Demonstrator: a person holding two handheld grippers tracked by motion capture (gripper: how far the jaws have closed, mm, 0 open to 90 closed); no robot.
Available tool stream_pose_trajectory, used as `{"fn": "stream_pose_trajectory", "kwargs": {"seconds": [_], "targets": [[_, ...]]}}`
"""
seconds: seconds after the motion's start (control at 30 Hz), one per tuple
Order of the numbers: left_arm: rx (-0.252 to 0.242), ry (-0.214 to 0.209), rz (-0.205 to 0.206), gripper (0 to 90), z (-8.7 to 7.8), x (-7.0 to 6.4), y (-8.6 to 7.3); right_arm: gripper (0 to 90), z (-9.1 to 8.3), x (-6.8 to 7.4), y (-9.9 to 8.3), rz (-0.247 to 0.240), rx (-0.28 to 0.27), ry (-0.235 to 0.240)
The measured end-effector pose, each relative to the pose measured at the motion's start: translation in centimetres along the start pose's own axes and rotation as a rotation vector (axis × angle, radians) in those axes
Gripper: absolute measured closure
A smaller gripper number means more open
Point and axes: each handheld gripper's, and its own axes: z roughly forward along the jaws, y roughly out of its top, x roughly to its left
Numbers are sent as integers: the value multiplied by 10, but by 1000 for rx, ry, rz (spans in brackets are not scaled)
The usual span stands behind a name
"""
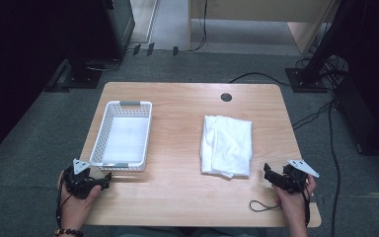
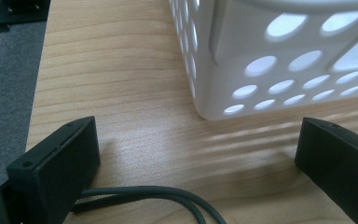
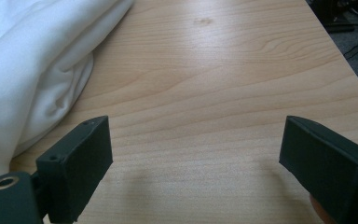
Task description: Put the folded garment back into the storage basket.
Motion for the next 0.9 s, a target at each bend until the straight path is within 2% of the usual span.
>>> {"fn": "stream_pose_trajectory", "kwargs": {"seconds": [0.13,0.2,0.23,0.27,0.3,0.33,0.4,0.6,0.77,0.9], "targets": [[0,0,0,0,0,0,0,82,-2,0,1,-1,-14,-1],[0,0,0,0,0,0,0,72,-6,-1,1,32,-10,24],[0,0,0,0,0,0,0,72,-6,-1,1,32,-10,24],[0,0,0,0,0,0,0,72,-8,0,2,2,-18,-13],[0,0,0,0,0,0,0,72,-8,0,2,2,-18,-13],[0,0,0,0,0,0,0,72,-9,-1,3,-24,-25,-61],[0,0,0,0,0,0,0,72,-10,-5,3,-20,-26,-71],[0,0,0,0,0,0,0,72,-14,-7,4,-15,-24,-56],[0,0,1,0,-1,0,-1,62,-20,6,12,-39,-40,-30],[0,5,-5,0,-1,-1,-1,62,-20,12,17,-44,-29,-4]]}}
